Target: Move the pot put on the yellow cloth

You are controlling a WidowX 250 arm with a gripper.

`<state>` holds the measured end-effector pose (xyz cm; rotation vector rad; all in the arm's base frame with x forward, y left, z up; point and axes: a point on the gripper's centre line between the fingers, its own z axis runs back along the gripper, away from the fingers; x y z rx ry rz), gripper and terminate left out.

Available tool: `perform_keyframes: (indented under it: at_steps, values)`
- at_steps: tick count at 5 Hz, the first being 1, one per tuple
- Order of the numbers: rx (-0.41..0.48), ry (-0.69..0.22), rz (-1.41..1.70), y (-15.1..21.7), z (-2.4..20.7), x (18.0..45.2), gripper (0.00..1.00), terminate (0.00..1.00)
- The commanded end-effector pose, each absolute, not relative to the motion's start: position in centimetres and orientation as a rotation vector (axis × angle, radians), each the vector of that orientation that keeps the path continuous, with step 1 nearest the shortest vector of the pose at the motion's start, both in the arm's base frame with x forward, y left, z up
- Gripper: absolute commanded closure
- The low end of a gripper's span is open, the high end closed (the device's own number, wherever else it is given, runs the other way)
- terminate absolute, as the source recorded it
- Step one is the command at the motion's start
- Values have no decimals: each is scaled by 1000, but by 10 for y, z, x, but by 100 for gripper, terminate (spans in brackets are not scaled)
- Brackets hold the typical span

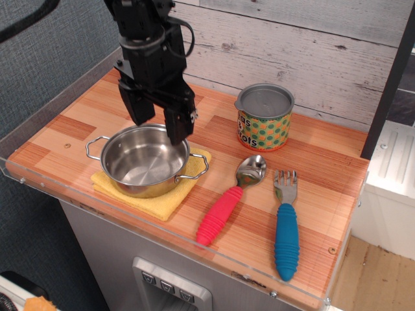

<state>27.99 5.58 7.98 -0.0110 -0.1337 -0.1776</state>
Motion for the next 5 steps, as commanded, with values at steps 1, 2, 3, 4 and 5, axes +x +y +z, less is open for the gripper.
perform_keyframes:
  at_steps: [1,2,3,4,5]
  values:
    - [11,-158,-130,70,95,297,0,0]
    - [1,-182,-103,80,98,305,0,0]
    - [-12,-214,-60,94,102,315,0,0]
    - [-9,-226,-43,109,106,324,0,0]
    - [-12,-232,-63,117,108,328,0,100]
